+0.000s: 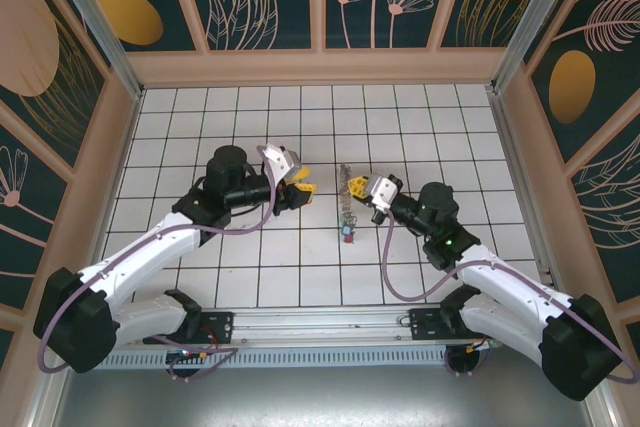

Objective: Put the keys on the keyring

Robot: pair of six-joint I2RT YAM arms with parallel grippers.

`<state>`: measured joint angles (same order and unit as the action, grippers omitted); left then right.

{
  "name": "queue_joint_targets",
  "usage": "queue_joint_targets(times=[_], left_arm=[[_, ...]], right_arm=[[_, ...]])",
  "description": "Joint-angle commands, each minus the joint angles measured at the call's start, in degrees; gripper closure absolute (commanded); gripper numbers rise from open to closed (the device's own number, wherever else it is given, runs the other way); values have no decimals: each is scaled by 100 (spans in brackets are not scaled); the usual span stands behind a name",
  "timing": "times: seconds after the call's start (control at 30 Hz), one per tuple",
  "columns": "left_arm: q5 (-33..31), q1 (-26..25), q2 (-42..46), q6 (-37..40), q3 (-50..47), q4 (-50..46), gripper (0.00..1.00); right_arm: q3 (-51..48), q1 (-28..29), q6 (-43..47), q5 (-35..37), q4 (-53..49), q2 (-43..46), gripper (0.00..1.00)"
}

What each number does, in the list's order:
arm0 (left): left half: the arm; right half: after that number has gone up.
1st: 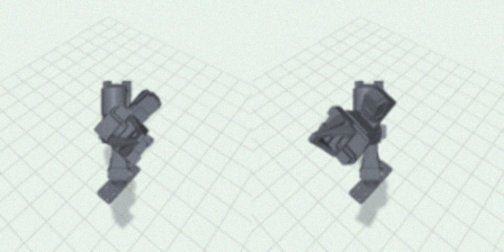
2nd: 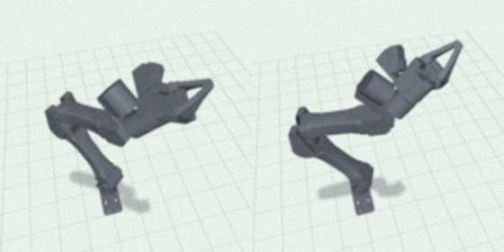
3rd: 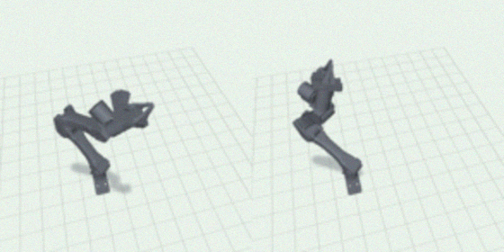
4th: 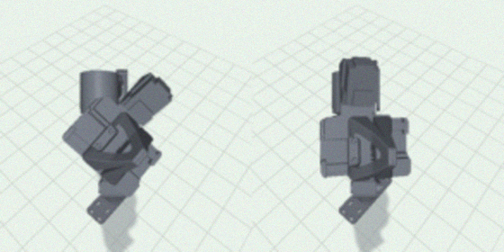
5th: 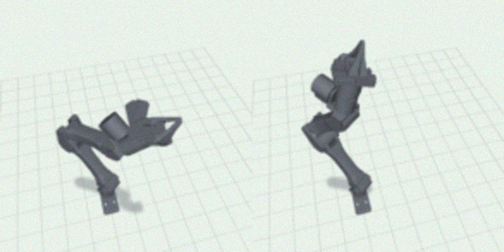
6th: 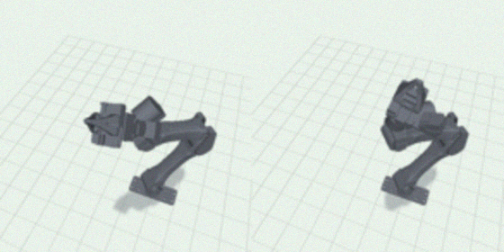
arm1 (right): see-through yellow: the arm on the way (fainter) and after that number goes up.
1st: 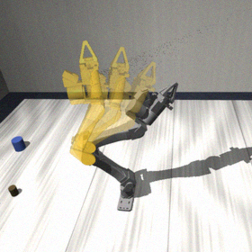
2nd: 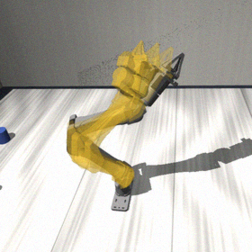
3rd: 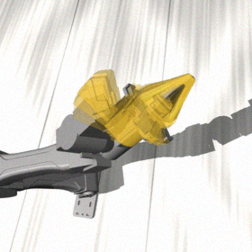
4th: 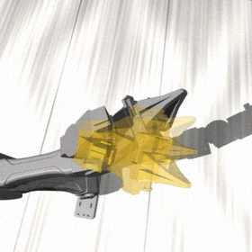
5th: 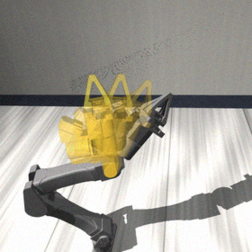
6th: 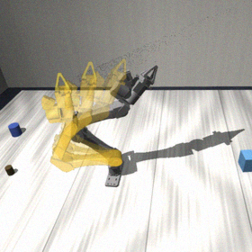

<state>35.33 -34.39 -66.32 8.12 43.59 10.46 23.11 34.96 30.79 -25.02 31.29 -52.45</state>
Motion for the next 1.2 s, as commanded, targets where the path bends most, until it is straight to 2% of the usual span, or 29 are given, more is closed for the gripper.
queue_joint_targets(times=[0.0, 0.07, 0.13, 0.43, 0.63, 0.87, 1.17], left_arm=[[834, -4, 10, 744, 226, 563, 63], [1067, -56, -189, 1116, 494, 151, 69], [1208, -134, -312, 1421, 616, -45, 70], [1403, -270, -596, 1908, 925, -765, 81], [1411, -287, -651, 1907, 889, -874, 80], [1203, -342, -764, 1985, 952, -1002, 72], [1312, -385, -794, 2058, 1071, -1011, 76]], right_arm=[[229, -37, -160, -852, 199, 21, 100], [238, -33, -352, -1030, 352, -30, 100], [208, -40, -581, -1164, 627, -102, 100], [229, -66, -1205, -1452, 1352, -352, 100], [247, -97, -1458, -1594, 1535, -413, 100], [277, -99, -1563, -1752, 1611, -481, 100], [425, -88, -1453, -1988, 1344, -615, 100]])
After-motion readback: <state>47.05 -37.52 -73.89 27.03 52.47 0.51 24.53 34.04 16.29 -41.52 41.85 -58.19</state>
